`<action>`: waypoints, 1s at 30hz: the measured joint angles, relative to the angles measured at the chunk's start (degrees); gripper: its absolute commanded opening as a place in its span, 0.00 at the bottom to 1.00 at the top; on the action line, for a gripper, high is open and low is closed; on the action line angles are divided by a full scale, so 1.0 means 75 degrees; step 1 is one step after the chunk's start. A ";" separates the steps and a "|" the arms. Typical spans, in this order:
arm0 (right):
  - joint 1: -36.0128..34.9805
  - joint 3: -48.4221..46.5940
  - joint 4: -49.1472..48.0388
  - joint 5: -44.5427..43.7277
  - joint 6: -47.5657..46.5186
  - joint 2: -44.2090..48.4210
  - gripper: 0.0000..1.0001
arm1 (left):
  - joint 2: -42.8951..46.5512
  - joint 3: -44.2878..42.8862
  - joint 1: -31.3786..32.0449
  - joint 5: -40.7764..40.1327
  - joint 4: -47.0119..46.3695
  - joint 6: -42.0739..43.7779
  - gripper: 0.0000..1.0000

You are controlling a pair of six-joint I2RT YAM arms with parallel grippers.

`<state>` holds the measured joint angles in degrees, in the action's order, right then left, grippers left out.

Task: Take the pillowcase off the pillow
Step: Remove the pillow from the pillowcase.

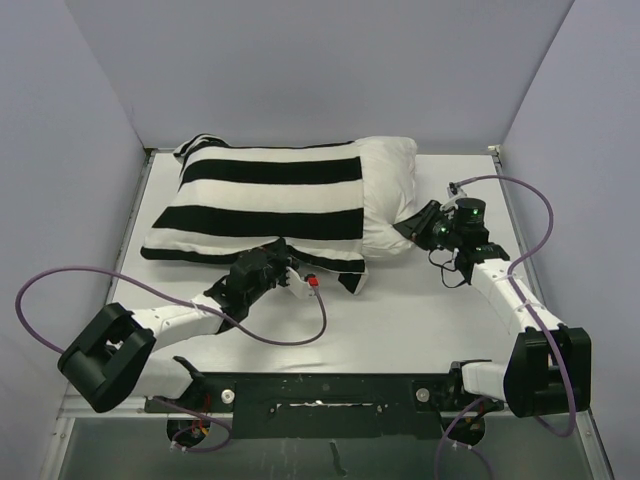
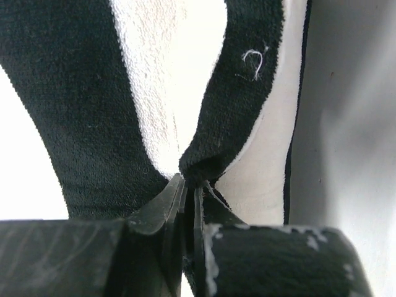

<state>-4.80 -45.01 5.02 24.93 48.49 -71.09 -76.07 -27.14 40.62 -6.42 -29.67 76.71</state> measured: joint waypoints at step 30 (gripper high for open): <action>0.2433 -0.0009 0.1227 0.1309 0.0221 0.0090 0.06 | 0.2853 0.0280 -0.3197 0.3675 0.4156 0.0178 0.00</action>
<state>13.45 -45.08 14.22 34.74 50.15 -70.41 -54.68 -25.04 16.64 21.15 1.50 78.04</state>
